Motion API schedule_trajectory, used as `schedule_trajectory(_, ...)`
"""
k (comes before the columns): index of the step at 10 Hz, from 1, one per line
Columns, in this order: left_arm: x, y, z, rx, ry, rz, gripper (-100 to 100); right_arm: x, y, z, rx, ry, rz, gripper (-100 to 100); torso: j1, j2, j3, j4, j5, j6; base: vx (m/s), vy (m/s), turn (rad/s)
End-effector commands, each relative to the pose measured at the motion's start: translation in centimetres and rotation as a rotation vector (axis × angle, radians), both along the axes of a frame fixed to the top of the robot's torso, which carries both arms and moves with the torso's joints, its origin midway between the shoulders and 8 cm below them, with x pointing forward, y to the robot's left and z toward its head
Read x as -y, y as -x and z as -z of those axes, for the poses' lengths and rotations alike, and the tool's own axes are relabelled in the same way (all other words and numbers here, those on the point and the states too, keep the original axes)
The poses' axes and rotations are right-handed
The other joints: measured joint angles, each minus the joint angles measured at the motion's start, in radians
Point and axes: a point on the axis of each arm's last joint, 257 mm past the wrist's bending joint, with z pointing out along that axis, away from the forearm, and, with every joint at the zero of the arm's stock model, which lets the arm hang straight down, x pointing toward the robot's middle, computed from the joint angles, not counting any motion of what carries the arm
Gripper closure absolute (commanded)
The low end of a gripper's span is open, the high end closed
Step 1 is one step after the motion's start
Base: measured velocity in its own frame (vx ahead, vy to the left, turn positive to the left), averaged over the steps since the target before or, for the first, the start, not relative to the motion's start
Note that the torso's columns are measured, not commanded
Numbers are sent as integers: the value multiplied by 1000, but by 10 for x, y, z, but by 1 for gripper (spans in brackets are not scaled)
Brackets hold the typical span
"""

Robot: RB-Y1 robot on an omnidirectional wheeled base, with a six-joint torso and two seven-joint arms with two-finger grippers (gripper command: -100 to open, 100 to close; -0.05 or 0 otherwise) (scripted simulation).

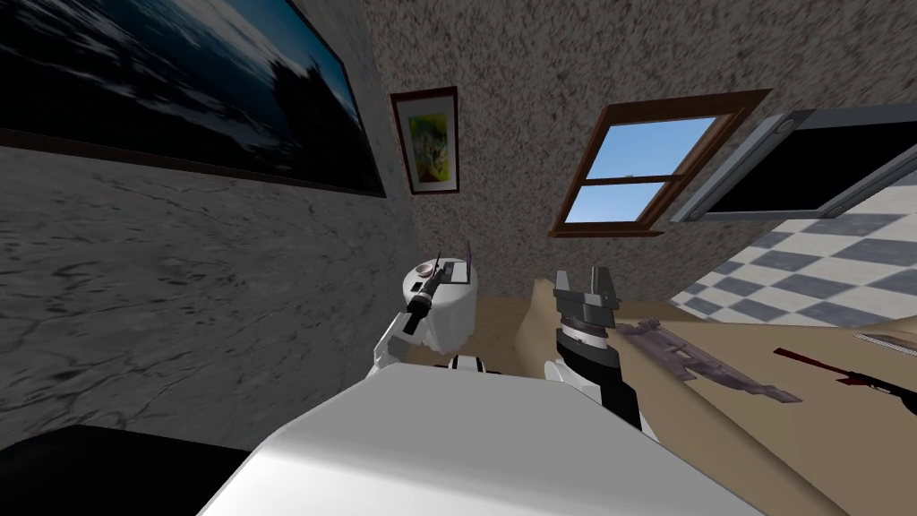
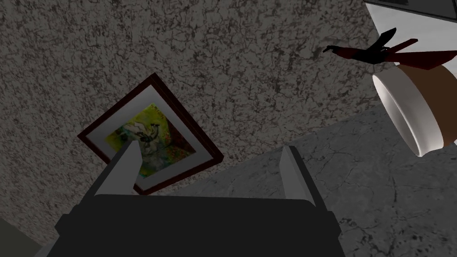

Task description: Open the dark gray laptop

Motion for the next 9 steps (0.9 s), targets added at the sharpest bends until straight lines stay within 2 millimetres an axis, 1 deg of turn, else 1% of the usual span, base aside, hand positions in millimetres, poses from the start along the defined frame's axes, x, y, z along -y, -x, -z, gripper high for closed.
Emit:
schedule_trajectory(1, 6, -16, 7, -33, -72, -31, -100, 0, 0, 0, 0, 0, 0, 0, 1, -1, 0, 0, 0, 0, 102, -90, 3)
schedule_trajectory(5, 11, -35, 16, -77, -160, -88, -100, 0, 0, 0, 0, 0, 0, 0, 2, 2, 2, 1, 1, 0, 77, -88, 4)
schedule_trajectory(9, 20, -48, 18, -105, -211, -137, -100, 0, 0, 0, 0, 0, 0, 0, 2, 0, 0, 0, 1, 0, 65, -73, 3)
